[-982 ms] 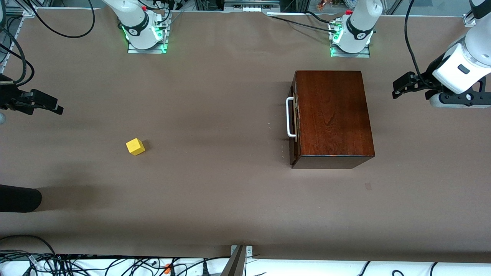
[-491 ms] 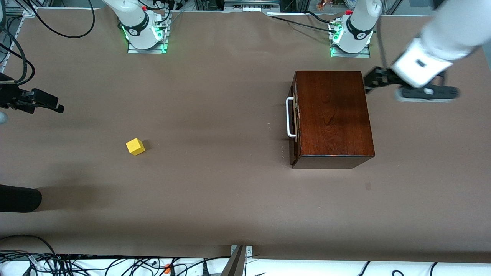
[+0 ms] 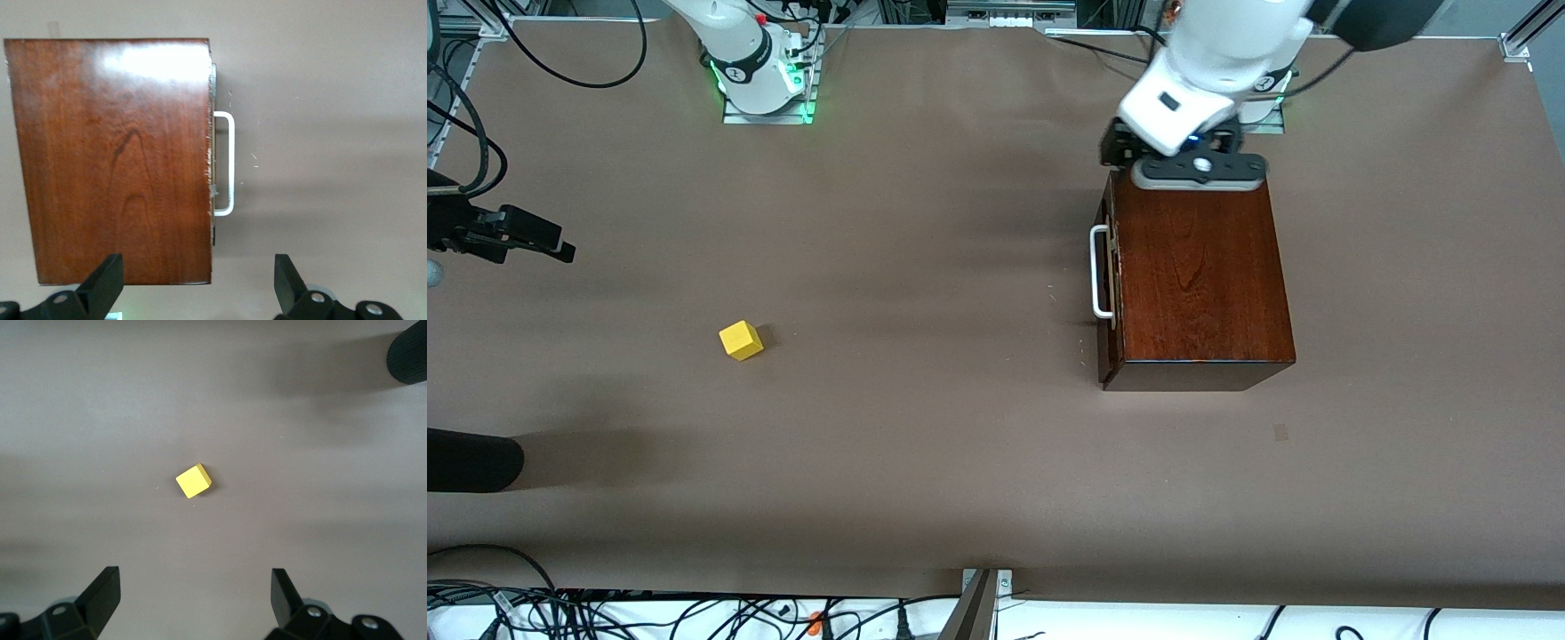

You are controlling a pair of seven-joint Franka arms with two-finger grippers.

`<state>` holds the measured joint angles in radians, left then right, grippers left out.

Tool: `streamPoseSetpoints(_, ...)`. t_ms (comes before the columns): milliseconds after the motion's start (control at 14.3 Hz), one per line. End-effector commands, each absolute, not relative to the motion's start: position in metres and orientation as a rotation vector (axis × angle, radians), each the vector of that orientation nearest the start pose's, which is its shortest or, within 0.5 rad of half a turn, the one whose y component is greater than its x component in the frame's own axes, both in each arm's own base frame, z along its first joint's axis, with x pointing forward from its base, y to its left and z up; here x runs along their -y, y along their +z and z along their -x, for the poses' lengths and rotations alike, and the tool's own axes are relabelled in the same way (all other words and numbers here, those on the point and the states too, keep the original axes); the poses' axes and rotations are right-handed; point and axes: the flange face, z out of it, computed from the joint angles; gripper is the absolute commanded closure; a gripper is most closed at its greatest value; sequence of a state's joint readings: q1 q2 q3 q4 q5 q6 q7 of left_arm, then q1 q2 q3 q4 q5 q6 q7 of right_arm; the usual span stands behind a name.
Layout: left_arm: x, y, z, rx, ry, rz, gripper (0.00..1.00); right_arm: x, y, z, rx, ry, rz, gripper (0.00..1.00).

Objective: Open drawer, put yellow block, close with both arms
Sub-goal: 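Move the left gripper over the box to the white drawer handle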

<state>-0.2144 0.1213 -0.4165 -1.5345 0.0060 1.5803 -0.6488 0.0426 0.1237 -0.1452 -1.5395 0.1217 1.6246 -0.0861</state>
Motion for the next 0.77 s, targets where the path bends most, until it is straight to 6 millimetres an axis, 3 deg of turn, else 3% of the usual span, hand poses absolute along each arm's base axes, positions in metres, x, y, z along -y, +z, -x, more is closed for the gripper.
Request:
streamPoseSetpoints(0,0.374,0.562,-0.476,0.042,0.097,3.078,0.00,0.044,0.581,-0.590,-0.030,0.043,3.034,0.00)
streamPoseSetpoints(210,0.390,0.531,-0.483,0.003,0.087,3.061,0.00,0.044,0.580,-0.589,-0.032,0.057,3.032,0.00)
streamPoseSetpoints(280,0.407,0.516,-0.477,-0.045,0.085,3.035,0.00,0.044,0.580,-0.589,-0.032,0.057,3.032,0.00)
streamPoseSetpoints(701,0.438,0.436,-0.485,-0.177,0.077,2.943,0.00,0.043,0.579,-0.589,-0.034,0.057,3.033,0.00)
